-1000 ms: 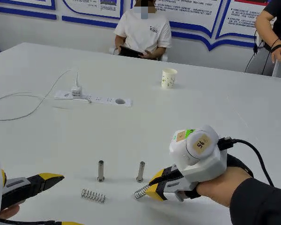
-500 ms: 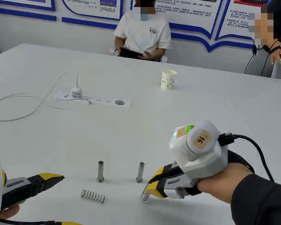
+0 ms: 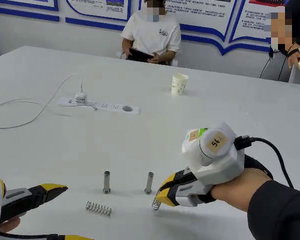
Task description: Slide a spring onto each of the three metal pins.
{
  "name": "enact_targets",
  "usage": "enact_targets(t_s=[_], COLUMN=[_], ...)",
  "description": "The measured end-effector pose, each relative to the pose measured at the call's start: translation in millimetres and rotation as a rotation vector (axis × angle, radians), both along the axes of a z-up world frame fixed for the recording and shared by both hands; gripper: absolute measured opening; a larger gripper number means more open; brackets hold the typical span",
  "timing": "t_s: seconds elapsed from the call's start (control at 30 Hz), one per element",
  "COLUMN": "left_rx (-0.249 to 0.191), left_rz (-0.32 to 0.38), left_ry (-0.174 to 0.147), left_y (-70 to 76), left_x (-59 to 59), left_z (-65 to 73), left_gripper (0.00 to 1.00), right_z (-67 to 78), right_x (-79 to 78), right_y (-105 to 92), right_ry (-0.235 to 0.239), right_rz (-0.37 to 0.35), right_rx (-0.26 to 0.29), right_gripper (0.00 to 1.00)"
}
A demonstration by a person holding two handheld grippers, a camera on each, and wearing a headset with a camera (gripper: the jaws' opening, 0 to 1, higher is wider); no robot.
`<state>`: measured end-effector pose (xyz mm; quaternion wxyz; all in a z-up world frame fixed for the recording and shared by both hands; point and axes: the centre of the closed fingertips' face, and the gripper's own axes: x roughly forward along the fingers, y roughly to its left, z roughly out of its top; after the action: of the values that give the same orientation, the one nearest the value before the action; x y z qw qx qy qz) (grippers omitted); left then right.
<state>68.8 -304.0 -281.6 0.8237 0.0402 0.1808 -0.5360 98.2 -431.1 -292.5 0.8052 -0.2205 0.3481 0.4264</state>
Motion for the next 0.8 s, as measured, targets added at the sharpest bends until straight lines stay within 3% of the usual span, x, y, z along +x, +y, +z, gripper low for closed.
enact_targets(t_s=[0.33,0.8], left_rx=[-0.004,-0.007], left_rz=[0.001,0.004], left_ry=[-0.004,-0.009], left_y=[0.0,0.5], left_x=[0.2,0.1], left_z=[1.0,2.5], left_gripper=[0.80,0.80], right_z=[11.9,45.0], right_x=[0.6,11.0], right_y=[-0.7,-1.9], right_ry=[-0.001,-0.036], right_rz=[-0.006,-0.011], right_rx=[0.008,0.019], right_gripper=[0.12,0.12])
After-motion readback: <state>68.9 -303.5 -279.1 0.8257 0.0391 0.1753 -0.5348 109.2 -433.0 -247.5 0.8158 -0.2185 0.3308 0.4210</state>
